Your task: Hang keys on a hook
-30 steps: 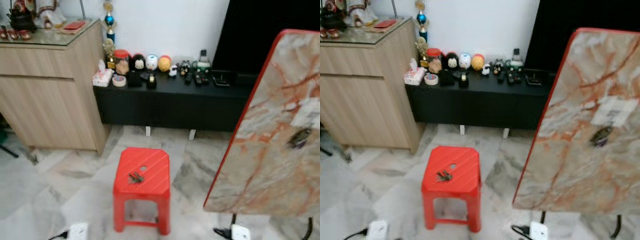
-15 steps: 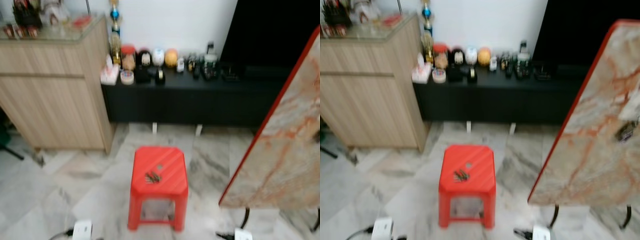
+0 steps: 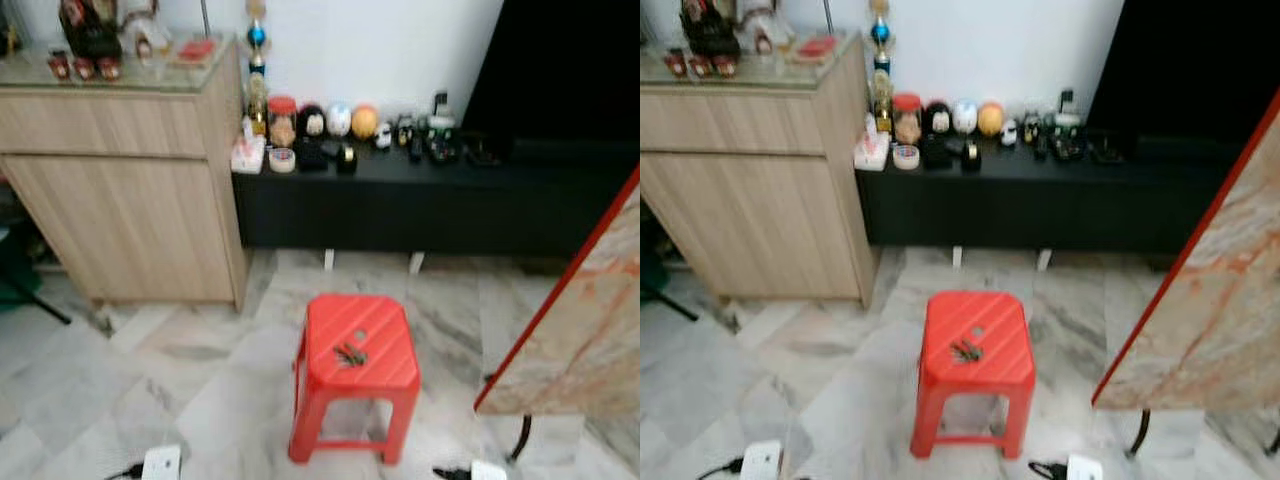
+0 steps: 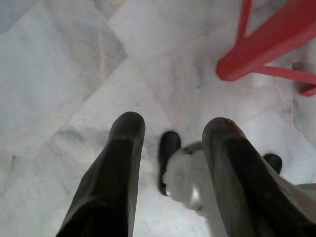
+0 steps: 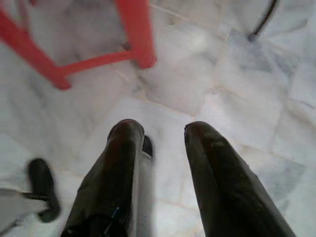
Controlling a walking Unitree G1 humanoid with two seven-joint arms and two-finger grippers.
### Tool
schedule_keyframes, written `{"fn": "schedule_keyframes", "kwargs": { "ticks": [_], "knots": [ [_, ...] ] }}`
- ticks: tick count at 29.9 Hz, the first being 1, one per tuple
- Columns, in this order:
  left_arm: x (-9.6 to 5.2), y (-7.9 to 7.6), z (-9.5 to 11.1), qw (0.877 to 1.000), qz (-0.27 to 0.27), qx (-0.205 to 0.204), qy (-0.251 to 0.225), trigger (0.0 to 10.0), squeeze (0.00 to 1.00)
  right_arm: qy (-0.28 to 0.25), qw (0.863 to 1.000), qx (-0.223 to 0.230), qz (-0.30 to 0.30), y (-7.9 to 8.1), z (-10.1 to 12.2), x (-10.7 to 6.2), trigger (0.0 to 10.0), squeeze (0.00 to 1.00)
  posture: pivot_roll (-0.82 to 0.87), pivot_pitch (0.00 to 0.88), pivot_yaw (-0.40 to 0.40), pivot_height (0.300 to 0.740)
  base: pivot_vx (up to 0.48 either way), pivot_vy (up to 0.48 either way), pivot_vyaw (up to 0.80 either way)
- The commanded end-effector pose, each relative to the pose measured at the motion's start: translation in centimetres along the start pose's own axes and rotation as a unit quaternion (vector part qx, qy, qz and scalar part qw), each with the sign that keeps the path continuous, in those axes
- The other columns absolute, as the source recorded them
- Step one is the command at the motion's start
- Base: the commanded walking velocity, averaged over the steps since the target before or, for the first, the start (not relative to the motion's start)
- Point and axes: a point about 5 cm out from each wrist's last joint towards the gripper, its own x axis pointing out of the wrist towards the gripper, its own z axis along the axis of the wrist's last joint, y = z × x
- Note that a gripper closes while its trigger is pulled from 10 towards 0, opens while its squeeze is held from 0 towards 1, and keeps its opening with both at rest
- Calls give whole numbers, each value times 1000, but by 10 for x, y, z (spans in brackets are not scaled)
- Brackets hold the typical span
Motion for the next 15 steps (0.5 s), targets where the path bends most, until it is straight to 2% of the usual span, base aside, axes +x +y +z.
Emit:
{"fn": "schedule_keyframes", "kwargs": {
  "ticks": [1,5,15],
  "knots": [
    [-1,7,-2,1000,5,-3,5,10000,0,-11,1000,2,4,3,7,1,10000,0,51,0,-85,740,0,345,0],
    [-2,14,-2,1000,9,-4,6,10000,0,-13,1000,0,6,4,8,2,10000,0,51,0,-86,740,0,323,0],
    [-4,15,-7,1000,9,-7,11,10000,0,-18,1000,2,10,6,11,2,10000,0,50,0,-86,740,0,0,0]
  ]
}}
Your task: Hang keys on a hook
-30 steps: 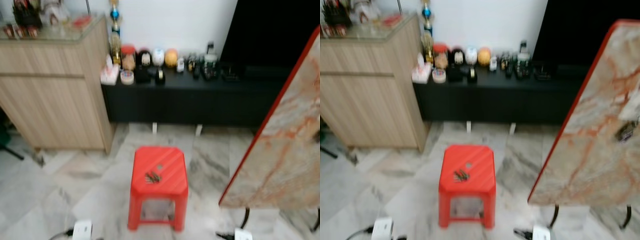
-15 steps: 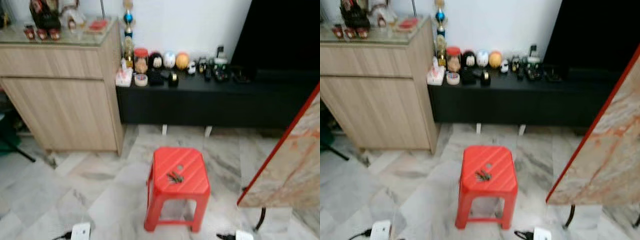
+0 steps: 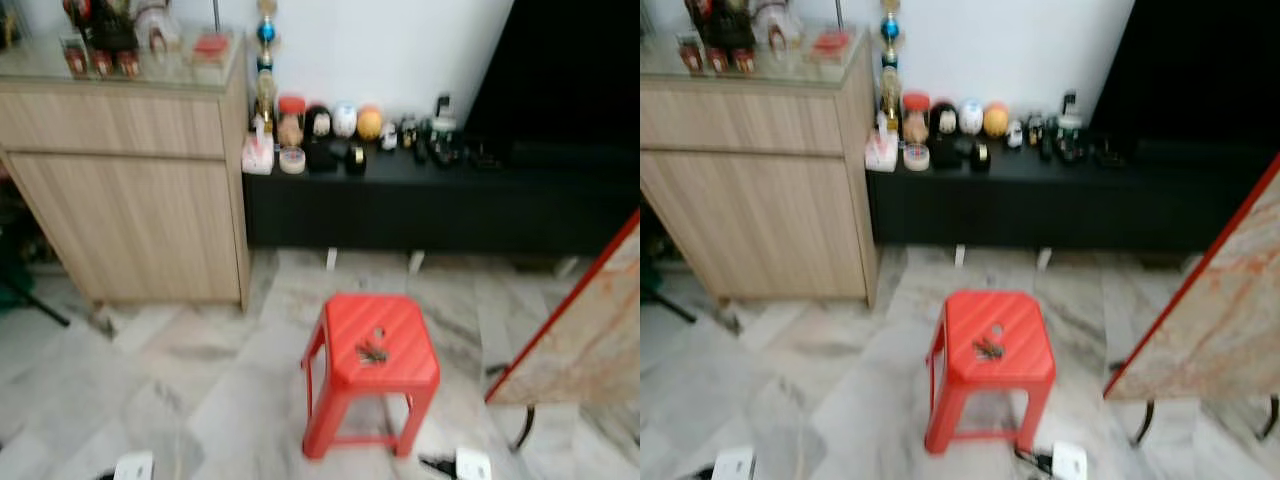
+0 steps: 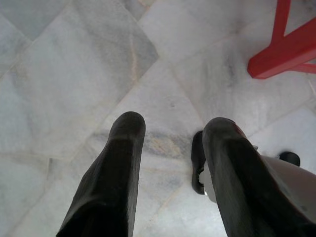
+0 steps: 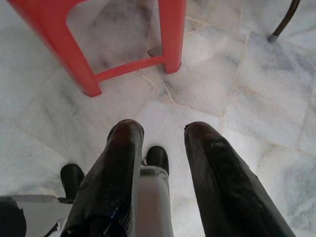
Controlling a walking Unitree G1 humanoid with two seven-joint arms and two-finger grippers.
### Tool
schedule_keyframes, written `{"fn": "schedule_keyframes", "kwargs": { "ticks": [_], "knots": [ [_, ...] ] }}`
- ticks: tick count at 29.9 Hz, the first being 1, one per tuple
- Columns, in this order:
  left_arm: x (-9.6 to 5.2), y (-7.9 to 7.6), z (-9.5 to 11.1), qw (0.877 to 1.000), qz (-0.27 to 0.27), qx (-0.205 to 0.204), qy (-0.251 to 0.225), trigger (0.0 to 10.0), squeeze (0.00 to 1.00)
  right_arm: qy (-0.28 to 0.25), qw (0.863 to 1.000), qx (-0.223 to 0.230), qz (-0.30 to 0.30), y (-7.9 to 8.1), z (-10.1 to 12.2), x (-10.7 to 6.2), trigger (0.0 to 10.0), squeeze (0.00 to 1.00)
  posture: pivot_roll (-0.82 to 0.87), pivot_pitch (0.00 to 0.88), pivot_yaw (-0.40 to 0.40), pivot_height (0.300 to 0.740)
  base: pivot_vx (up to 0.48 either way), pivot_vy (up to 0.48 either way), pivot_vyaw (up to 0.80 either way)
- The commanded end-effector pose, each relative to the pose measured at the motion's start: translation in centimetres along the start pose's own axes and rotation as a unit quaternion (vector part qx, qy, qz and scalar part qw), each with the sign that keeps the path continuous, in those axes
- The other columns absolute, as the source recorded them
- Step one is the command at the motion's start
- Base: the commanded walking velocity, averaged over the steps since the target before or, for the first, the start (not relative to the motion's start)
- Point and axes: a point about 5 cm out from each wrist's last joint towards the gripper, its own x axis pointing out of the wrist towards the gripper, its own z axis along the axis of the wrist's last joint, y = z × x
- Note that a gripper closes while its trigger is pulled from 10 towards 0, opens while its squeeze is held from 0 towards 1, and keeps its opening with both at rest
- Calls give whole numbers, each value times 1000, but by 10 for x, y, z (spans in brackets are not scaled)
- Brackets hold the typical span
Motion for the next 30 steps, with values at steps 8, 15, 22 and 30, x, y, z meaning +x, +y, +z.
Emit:
{"fn": "schedule_keyframes", "kwargs": {
  "ticks": [8,15,22,30],
  "knots": [
    [0,-7,-4,1000,-7,-9,3,10000,0,-2,1000,2,-9,-8,0,-1,10000,0,51,0,-86,740,0,0,0],
    [1,-8,-3,1000,-6,-14,4,10000,0,-4,999,-36,12,-3,2,0,10000,0,47,6,-88,740,0,0,0],
    [1,-8,-3,1000,-8,-9,7,10000,0,-4,998,-54,17,0,1,0,10000,0,43,11,-86,740,0,0,457],
    [4,-24,2,1000,-16,-7,0,10000,0,-14,999,-42,15,0,2,0,10000,0,37,15,-85,740,282,0,0]
  ]
}}
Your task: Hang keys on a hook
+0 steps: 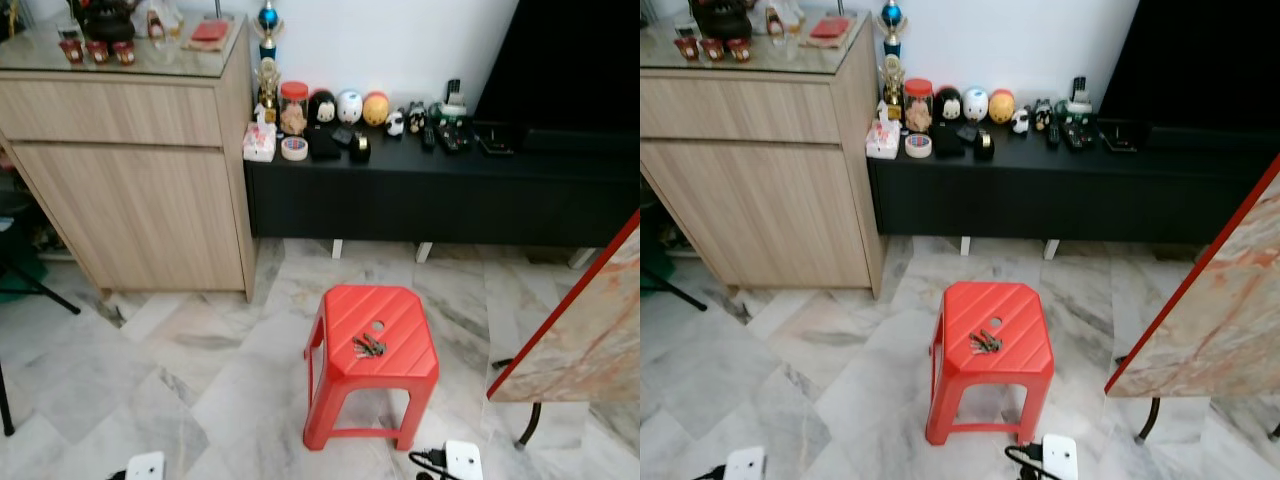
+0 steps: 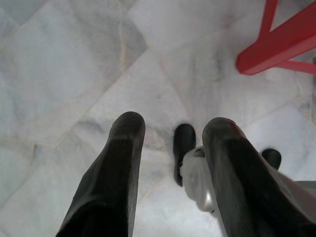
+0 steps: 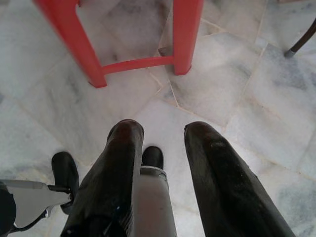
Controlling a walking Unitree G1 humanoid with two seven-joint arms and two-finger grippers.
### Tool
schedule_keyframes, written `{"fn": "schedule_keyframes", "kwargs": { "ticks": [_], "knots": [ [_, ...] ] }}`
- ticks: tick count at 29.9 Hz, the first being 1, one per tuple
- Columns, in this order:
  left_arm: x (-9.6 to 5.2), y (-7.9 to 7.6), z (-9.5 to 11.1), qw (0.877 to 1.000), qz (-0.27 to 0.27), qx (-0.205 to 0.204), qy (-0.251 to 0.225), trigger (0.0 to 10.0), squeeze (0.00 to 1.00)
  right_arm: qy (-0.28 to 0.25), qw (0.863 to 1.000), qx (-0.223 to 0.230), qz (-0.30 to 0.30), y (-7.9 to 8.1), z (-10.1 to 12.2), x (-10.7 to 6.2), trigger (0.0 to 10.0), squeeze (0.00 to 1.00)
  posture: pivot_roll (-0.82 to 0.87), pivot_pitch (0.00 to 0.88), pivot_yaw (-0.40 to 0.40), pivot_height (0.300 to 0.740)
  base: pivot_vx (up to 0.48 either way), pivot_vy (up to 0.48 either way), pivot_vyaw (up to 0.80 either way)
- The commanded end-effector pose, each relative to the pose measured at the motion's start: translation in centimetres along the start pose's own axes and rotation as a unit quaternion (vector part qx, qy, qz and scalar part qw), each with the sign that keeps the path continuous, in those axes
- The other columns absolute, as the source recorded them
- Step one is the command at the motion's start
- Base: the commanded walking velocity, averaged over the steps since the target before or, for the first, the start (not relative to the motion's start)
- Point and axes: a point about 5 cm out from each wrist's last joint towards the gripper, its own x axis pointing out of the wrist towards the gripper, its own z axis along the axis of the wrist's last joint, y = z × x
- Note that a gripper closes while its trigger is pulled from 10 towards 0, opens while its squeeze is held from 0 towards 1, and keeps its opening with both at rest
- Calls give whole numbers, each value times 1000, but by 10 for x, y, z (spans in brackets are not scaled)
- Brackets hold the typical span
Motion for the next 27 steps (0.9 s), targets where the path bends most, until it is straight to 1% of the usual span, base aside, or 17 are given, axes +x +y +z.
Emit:
{"fn": "schedule_keyframes", "kwargs": {
  "ticks": [1,11,15,19,27],
  "knots": [
    [1,-3,0,1000,-3,10,2,10000,0,-5,1000,4,-8,-5,1,0,10000,0,37,15,-85,740,285,0,0],
    [1,-10,0,1000,-8,8,0,10000,0,-13,999,-32,0,-5,4,0,10000,0,32,17,-83,740,285,0,0],
    [2,-10,1,1000,-9,8,-1,10000,0,-20,999,-41,10,0,9,1,10000,0,31,16,-81,740,288,0,495],
    [2,-10,3,1000,-10,9,-3,10000,0,-23,999,-44,14,3,11,2,10000,0,31,16,-81,740,286,0,105],
    [2,-9,5,1000,-11,10,-9,10000,0,-23,999,-40,13,0,10,1,10000,0,32,15,-80,740,286,0,0]
  ]
}}
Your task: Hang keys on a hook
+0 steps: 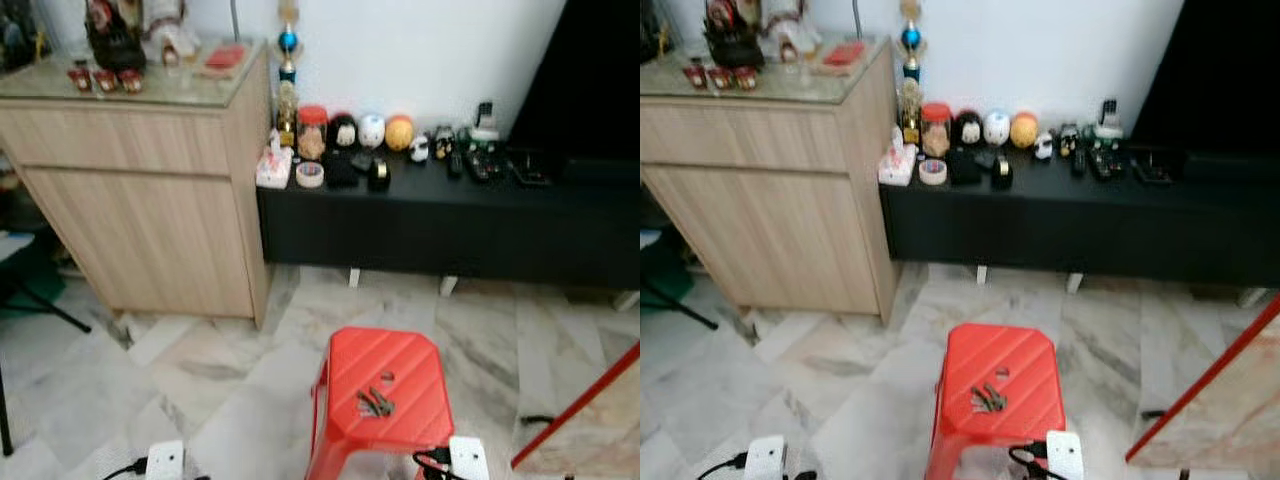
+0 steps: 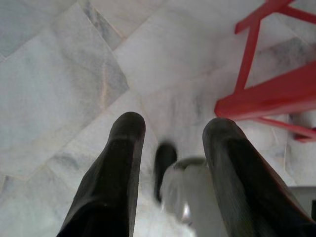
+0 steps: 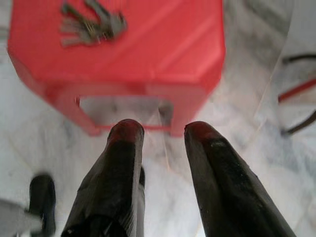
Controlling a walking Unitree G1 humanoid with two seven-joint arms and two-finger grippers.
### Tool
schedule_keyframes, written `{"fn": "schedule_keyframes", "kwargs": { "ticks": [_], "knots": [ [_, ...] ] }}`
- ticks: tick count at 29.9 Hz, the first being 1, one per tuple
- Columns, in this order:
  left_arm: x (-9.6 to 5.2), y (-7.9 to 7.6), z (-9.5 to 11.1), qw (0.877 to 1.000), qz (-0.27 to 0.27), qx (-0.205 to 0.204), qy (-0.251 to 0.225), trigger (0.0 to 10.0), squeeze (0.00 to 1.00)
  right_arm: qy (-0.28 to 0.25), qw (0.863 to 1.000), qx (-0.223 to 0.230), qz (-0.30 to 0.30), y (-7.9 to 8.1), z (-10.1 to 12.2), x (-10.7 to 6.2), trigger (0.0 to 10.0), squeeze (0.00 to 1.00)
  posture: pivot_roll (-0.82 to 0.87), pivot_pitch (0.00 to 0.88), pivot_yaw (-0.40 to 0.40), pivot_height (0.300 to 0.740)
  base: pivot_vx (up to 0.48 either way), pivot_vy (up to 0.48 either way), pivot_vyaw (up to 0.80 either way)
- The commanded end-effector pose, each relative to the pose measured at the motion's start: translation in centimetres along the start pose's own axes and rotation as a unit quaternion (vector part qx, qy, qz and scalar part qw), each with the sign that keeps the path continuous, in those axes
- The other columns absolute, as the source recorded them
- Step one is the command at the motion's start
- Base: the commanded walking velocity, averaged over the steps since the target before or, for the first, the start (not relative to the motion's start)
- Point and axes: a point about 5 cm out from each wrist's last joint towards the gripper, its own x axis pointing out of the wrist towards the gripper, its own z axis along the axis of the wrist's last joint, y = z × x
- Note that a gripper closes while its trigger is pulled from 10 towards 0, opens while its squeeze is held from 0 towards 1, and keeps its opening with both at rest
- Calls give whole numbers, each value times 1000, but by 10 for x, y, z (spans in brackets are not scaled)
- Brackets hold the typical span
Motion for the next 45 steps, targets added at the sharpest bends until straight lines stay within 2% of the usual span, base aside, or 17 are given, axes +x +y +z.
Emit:
{"fn": "schedule_keyframes", "kwargs": {
  "ticks": [1,5,10,18,19,24,26,27,29,30,31,34,36,38,41,45],
  "knots": [
    [-1,4,-2,1000,4,8,2,10000,0,1,1000,7,4,3,-1,0,10000,0,32,15,-80,740,277,0,0],
    [-2,5,-4,1000,4,8,3,10000,0,-6,1000,16,4,5,-1,0,10000,0,31,13,-79,740,274,0,0],
    [-3,5,-8,1000,1,10,7,10000,0,-26,999,22,6,11,8,2,10000,0,32,13,-78,740,53,0,0],
    [-4,10,-7,1000,5,2,-4,10000,0,-62,997,45,5,12,24,4,10000,0,30,9,-78,740,0,0,0],
    [-5,14,-3,1000,7,-1,-18,10000,0,-86,995,56,6,11,34,5,10000,0,32,8,-80,740,0,0,0],
    [-5,21,8,999,10,-11,-52,10000,0,-121,991,50,6,11,43,4,10000,0,35,8,-84,740,0,0,0],
    [-4,21,21,996,1,-20,-85,10000,0,-151,987,49,2,11,50,3,10000,0,38,8,-87,740,0,0,0],
    [-2,17,28,995,-10,-17,-103,10000,0,-168,985,45,4,11,54,2,10000,0,39,8,-87,740,0,0,0],
    [1,-2,49,987,-40,-8,-153,10000,0,-216,976,23,7,13,68,-1,10000,0,34,10,-85,740,0,0,0],
    [1,-2,49,987,-40,-8,-153,10000,0,-216,976,23,7,13,68,-1,10000,0,34,10,-85,740,0,0,0],
    [0,-8,59,982,-51,-5,-182,10000,0,-237,971,24,2,12,75,-3,10000,0,34,8,-84,740,0,0,0],
    [-2,-12,76,972,-66,-7,-227,10000,0,-271,962,20,-5,8,85,-6,10000,0,32,8,-85,740,0,0,0],
    [-5,-13,91,960,-73,-5,-271,10000,0,-293,956,28,-13,4,93,-9,10000,0,32,4,-85,740,0,0,0],
    [-6,-13,95,957,-75,-5,-281,10000,0,-297,954,30,-14,4,94,-9,10000,0,32,4,-85,740,0,0,0],
    [-15,-18,112,936,-88,-6,-340,10000,0,-323,946,28,-11,3,102,-13,10000,0,33,0,-91,740,0,0,0],
    [-26,-23,116,920,-102,-8,-379,10000,0,-344,939,32,-13,1,104,-18,10000,0,31,0,-94,740,0,0,0]
  ]
}}
